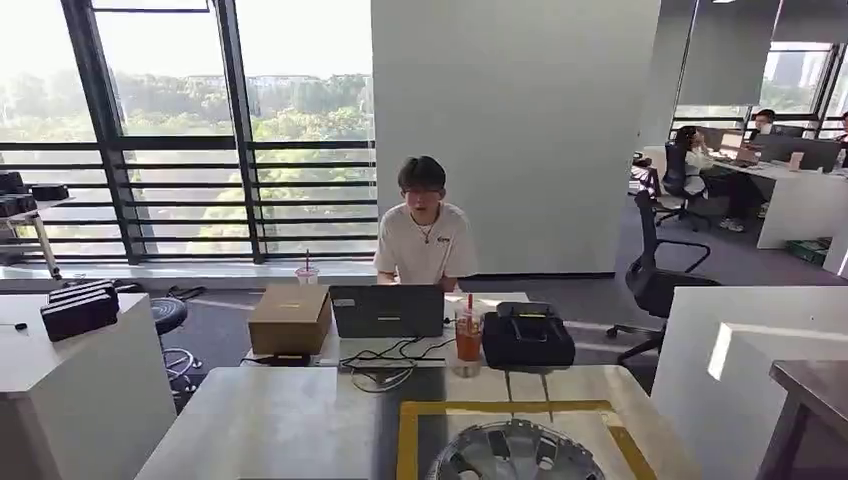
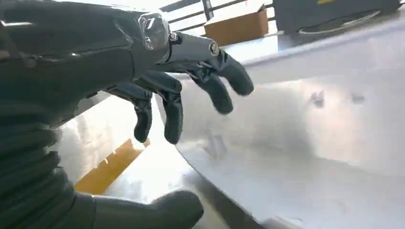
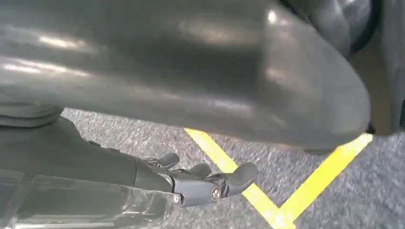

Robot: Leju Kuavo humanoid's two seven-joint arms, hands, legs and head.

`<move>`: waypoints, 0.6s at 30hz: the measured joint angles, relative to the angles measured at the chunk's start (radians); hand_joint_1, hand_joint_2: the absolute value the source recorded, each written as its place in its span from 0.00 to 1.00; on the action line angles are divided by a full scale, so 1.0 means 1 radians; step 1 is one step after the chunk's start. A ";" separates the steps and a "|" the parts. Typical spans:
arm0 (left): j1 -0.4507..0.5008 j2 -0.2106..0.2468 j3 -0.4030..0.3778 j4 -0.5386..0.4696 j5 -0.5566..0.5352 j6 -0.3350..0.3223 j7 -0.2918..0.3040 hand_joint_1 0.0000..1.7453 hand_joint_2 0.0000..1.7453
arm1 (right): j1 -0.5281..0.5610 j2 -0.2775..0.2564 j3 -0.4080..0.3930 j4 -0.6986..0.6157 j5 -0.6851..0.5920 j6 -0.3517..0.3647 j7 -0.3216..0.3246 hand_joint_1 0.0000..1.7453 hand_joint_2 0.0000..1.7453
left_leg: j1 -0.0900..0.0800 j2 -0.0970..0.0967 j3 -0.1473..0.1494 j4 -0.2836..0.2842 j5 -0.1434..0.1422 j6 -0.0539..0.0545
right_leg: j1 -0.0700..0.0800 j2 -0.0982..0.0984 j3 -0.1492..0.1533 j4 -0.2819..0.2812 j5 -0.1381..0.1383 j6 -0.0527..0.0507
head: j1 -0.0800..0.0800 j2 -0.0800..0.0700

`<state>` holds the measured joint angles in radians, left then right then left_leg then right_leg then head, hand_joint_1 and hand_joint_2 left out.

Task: Take the parts from the cabinet and place them on the table.

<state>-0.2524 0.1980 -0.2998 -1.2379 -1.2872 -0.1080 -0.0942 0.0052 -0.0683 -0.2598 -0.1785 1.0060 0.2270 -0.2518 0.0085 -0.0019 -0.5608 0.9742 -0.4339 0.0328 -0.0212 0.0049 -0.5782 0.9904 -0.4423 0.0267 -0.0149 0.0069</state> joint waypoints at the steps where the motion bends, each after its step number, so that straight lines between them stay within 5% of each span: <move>1: 0.007 -0.001 0.014 -0.005 -0.015 0.000 0.003 0.00 1.00 | -0.003 0.000 0.004 0.000 0.001 0.005 0.003 0.00 0.00 | 0.000 0.001 0.000 -0.003 0.003 0.008 | 0.002 -0.001 -0.022 0.048 -0.030 -0.004 | 0.003 0.000; 4: 0.024 -0.003 0.040 -0.007 -0.022 0.003 0.005 0.00 1.00 | -0.008 0.000 0.011 0.000 0.002 0.009 0.008 0.00 0.00 | -0.004 0.001 -0.003 -0.002 0.004 0.010 | 0.001 -0.001 -0.138 0.297 -0.130 -0.010 | 0.005 0.000; 5: 0.027 -0.004 0.045 -0.009 -0.022 0.002 0.005 0.00 1.00 | -0.008 0.000 0.012 0.000 0.002 0.010 0.009 0.00 0.00 | -0.006 0.000 -0.003 -0.002 0.004 0.010 | 0.000 -0.001 -0.156 0.334 -0.136 -0.004 | 0.007 0.000; 7: 0.030 -0.007 0.054 -0.011 -0.024 0.001 0.005 0.00 1.00 | -0.009 0.000 0.013 0.000 0.003 0.010 0.010 0.00 0.00 | -0.006 -0.004 0.000 -0.001 0.003 0.009 | 0.000 -0.001 -0.114 0.249 -0.096 0.011 | 0.008 0.000; 8: 0.031 -0.008 0.058 -0.012 -0.024 0.001 0.005 0.00 0.00 | -0.010 0.000 0.013 0.000 0.003 0.010 0.010 0.00 0.00 | -0.005 -0.006 0.001 0.001 0.002 0.008 | -0.001 -0.001 -0.063 0.147 -0.058 0.019 | 0.009 0.000; 9: 0.032 -0.011 0.064 -0.016 -0.022 0.003 0.005 0.00 0.00 | -0.013 -0.003 0.013 -0.001 0.003 0.010 0.011 0.00 0.00 | -0.006 -0.007 0.001 0.004 0.000 0.004 | -0.002 -0.002 -0.006 0.039 -0.024 0.023 | 0.010 0.000; 10: 0.040 -0.014 0.074 -0.021 -0.014 0.008 0.002 0.00 0.00 | -0.017 -0.002 0.014 -0.001 0.003 0.010 0.013 0.00 0.00 | -0.013 -0.006 -0.002 0.011 -0.005 -0.003 | 0.000 -0.002 0.013 -0.007 -0.016 0.012 | 0.012 0.000; 11: 0.051 -0.016 0.089 -0.028 0.005 0.018 -0.005 0.00 0.00 | -0.019 -0.002 0.014 -0.001 0.002 0.010 0.016 0.00 0.00 | -0.016 -0.006 -0.003 0.013 -0.009 -0.008 | 0.001 0.000 0.018 -0.007 -0.008 -0.001 | 0.009 0.000; 14: 0.091 -0.051 0.153 -0.071 0.136 0.056 -0.049 0.00 0.00 | -0.018 -0.002 0.016 -0.001 -0.001 0.008 0.019 0.00 0.00 | -0.012 -0.005 -0.003 0.012 -0.006 -0.019 | 0.007 0.001 0.015 -0.006 -0.005 -0.018 | 0.007 0.000; 15: 0.108 -0.069 0.187 -0.102 0.212 0.064 -0.071 0.00 0.00 | -0.019 0.002 0.016 -0.001 -0.003 0.007 0.020 0.00 0.00 | -0.008 -0.005 -0.011 0.020 -0.015 -0.025 | -0.004 0.001 0.018 -0.010 -0.001 -0.024 | 0.008 0.000; 18: 0.138 -0.125 0.299 -0.194 0.502 0.045 -0.154 0.00 0.00 | -0.017 0.003 0.016 -0.001 -0.010 0.005 0.020 0.00 0.00 | -0.001 -0.003 -0.091 0.205 -0.121 -0.040 | -0.003 0.001 0.018 -0.010 -0.004 -0.035 | 0.002 0.000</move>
<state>-0.1140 0.0726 -0.0010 -1.4319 -0.7851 -0.0627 -0.2481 -0.0116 -0.0656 -0.2441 -0.1797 0.9960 0.2316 -0.2316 0.0077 -0.0054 -0.6515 1.1787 -0.5550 -0.0071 -0.0239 0.0063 -0.5601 0.9807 -0.4461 -0.0082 -0.0133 0.0065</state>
